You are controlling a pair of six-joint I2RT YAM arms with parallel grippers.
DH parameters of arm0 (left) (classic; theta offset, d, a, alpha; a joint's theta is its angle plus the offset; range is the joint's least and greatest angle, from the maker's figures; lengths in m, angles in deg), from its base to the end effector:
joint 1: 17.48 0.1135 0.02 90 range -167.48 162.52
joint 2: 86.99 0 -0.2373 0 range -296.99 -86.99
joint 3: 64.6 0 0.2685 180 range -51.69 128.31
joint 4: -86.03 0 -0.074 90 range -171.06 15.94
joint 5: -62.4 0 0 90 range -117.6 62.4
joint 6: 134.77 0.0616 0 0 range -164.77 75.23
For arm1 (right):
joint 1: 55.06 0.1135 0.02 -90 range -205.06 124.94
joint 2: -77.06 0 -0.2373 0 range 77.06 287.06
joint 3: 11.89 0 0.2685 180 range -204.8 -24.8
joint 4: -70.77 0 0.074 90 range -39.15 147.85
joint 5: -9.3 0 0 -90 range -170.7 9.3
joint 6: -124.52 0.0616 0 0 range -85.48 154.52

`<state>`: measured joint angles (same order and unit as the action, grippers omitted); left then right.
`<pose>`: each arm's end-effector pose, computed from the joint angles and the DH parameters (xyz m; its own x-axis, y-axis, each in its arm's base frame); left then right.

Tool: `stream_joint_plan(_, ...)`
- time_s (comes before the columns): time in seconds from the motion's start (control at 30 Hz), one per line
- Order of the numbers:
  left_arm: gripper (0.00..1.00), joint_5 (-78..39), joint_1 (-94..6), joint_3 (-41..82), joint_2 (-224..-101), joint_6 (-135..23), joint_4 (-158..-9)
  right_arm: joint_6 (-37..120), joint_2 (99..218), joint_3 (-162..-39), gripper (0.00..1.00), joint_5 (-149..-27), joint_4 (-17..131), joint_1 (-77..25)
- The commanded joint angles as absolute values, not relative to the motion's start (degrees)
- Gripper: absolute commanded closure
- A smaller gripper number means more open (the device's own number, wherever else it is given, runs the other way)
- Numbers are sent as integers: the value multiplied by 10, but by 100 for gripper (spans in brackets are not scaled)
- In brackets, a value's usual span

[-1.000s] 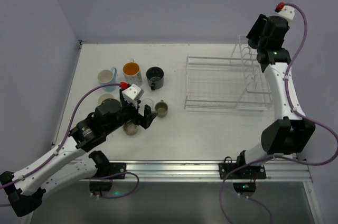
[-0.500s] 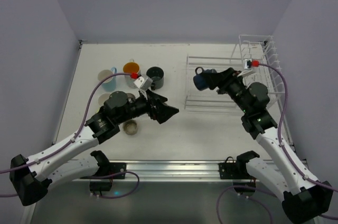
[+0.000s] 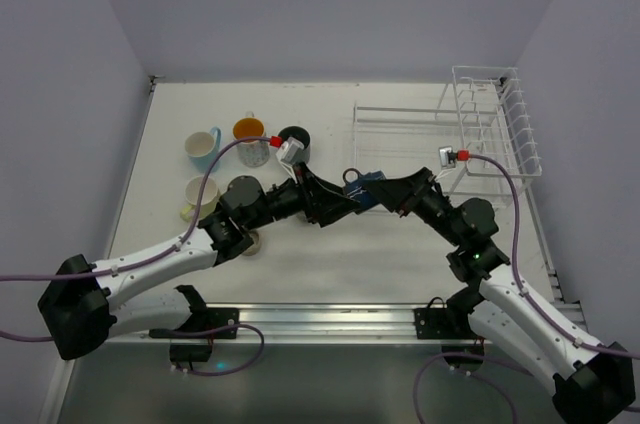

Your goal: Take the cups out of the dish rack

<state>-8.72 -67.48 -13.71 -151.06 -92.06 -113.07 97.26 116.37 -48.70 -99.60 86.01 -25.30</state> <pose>0.1835 -0.2497 0.2793 -0.6397 -0.3193 -0.6992 0.6807 0.1872 -0.7082 0.1929 0.1333 0.2813 -0.5736 0.6408 -0.5103 -0.5109 0.2070 0.8343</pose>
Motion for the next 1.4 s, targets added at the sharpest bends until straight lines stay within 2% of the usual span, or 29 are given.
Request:
stream_joint_plan(0.0,34,-98,-685,-133,-1515,-938,-1221,1018,1171,-474,73,-1000,966,-240)
stream_joint_plan(0.07,39,-104,-691,-130,-1519,-936,-1224,1026,1183,-463,73,-997,985,-235)
stream_joint_plan(0.27,70,-126,-695,-135,-1526,-935,-1225,1022,1203,-459,73,-971,1000,-197)
stream_joint_plan(0.3,83,-131,-695,-137,-1525,-930,-1224,1022,1213,-460,73,-969,1001,-192)
stream_joint_plan(0.37,99,-142,-695,-137,-1517,-918,-1199,1018,1221,-461,69,-967,1007,-181)
stream_joint_plan(0.4,100,-157,-695,-136,-1503,-903,-1187,1017,1227,-462,55,-966,1004,-179)
stream_joint_plan(0.5,100,-203,-695,-108,-1468,-849,-1069,996,1221,-467,24,-963,975,-179)
stream_joint_plan(0.53,100,-215,-695,-92,-1462,-830,-966,966,1214,-483,7,-958,919,-179)
stream_joint_plan(0.57,100,-230,-695,-73,-1459,-811,-902,946,1204,-493,1,-950,883,-179)
stream_joint_plan(0.6,100,-256,-695,-32,-1460,-772,-844,927,1194,-503,1,-942,850,-180)
stream_joint_plan(0.63,100,-265,-695,-14,-1461,-755,-725,892,1173,-522,1,-926,782,-179)
stream_joint_plan(0.8,100,-341,-695,45,-1459,-709,-450,807,1109,-536,1,-857,626,-180)
stream_joint_plan(0.93,100,-338,-695,35,-1489,-706,-382,787,1062,-529,1,-822,576,-179)
stream_joint_plan(1.13,100,-333,-696,10,-1551,-702,-371,769,1008,-541,1,-789,513,-179)
stream_joint_plan(1.37,100,-339,-696,10,-1636,-683,-391,758,997,-541,1,-777,501,-180)
